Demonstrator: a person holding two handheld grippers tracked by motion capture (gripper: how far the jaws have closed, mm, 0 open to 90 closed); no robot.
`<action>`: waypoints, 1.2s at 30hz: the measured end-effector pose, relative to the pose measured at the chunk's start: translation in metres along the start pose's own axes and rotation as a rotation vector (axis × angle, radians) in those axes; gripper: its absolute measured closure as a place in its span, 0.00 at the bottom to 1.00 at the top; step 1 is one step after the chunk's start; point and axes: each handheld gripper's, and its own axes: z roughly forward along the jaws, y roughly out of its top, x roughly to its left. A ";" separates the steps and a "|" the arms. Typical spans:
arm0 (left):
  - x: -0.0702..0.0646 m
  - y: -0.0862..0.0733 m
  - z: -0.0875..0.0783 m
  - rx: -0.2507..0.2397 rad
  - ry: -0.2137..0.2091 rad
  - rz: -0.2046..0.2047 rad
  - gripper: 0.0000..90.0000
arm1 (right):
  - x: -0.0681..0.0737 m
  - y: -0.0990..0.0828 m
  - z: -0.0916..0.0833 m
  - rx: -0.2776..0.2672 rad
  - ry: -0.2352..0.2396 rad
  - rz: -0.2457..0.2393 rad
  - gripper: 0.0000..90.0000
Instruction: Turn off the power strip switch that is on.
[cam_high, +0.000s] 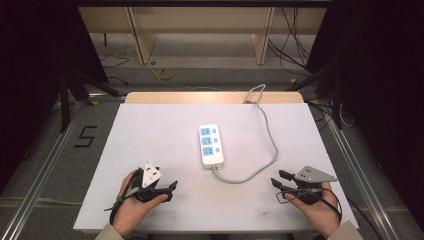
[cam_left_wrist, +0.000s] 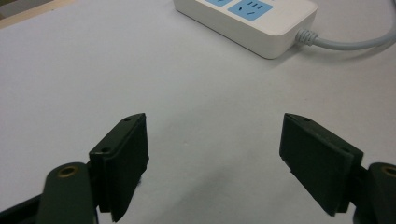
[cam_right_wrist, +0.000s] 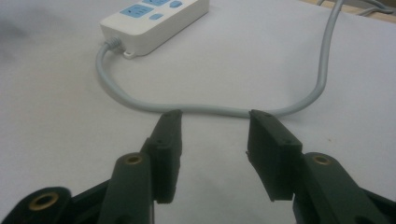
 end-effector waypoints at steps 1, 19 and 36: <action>0.000 0.000 0.000 0.004 -0.001 0.005 0.26 | 0.001 0.000 0.000 0.003 0.000 -0.005 0.69; 0.001 -0.001 0.001 0.013 0.010 0.004 0.28 | 0.010 0.016 0.003 0.045 0.013 -0.063 1.00; 0.000 -0.001 0.002 0.015 0.014 0.003 0.29 | 0.019 0.039 0.019 0.060 0.065 -0.073 1.00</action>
